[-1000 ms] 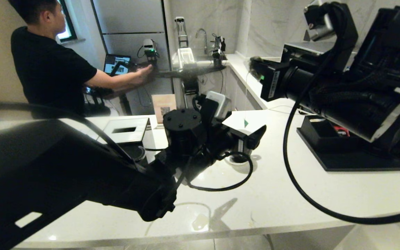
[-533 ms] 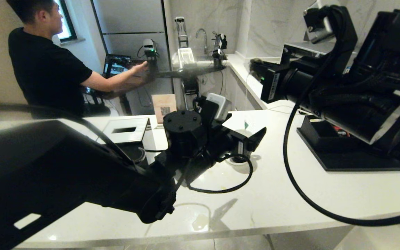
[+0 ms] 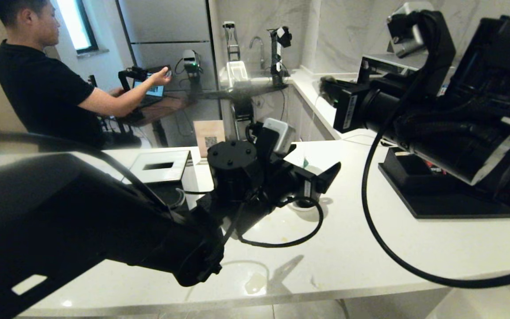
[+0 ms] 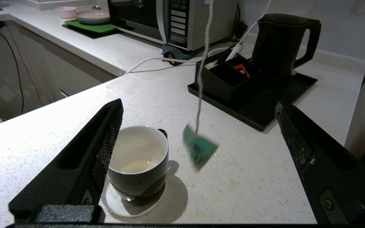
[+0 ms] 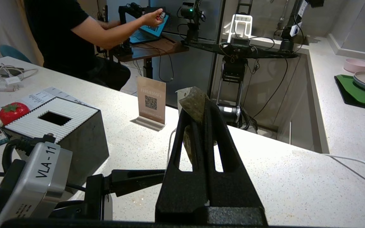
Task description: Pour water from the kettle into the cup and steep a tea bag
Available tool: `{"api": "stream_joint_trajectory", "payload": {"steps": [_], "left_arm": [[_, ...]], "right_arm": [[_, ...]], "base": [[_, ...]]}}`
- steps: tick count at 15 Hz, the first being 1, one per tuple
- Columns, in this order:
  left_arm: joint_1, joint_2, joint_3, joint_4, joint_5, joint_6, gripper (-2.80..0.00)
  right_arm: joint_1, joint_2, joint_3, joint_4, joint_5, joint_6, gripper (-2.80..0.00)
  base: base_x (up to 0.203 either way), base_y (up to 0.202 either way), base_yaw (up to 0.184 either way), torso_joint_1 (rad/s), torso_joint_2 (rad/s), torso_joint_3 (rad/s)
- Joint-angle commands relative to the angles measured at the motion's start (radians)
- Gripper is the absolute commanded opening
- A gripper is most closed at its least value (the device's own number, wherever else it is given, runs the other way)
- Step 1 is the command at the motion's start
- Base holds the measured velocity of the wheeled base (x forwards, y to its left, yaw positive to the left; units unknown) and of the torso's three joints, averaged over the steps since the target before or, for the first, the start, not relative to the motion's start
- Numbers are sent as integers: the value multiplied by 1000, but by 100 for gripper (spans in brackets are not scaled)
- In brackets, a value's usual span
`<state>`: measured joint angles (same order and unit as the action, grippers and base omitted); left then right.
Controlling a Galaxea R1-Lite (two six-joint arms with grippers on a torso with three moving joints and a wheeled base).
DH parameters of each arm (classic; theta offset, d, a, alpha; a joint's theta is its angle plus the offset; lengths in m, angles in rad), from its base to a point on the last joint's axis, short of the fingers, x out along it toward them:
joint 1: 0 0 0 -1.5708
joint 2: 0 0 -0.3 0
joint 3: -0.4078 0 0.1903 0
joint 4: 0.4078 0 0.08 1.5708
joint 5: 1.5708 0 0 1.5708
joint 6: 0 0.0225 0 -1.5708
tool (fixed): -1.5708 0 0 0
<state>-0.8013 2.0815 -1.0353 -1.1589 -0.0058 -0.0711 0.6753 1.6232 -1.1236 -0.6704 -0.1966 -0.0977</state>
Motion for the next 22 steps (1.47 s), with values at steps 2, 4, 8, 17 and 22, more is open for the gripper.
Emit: {"api": "stream_joint_trajectory", "payload": {"steps": [2,4,8,17,22], "left_arm": [[1,-3,0,-7,0,-1,0],[1,-1,1,-7,0,-1,0],[-1,-1,1,-7,0,-1,0],[-15,5,3,-7,0,1,0],[-15,5,3,-7,0,1,-280]], "right_arm": [[-19,1,6,-6,-1,-2,-280],[-30,1,6,-6,-1,-2,-280],[-37,4,7,-18,-1,-2,-280],[-43,9,7,-19,0,-2,-280],[-43,9,7,-20,0,-2,-280]], "base": [[0,0,0,0,0,0],[0,0,0,0,0,0],[0,0,0,0,0,0],[0,0,0,0,0,0],[0,0,0,0,0,0]]}}
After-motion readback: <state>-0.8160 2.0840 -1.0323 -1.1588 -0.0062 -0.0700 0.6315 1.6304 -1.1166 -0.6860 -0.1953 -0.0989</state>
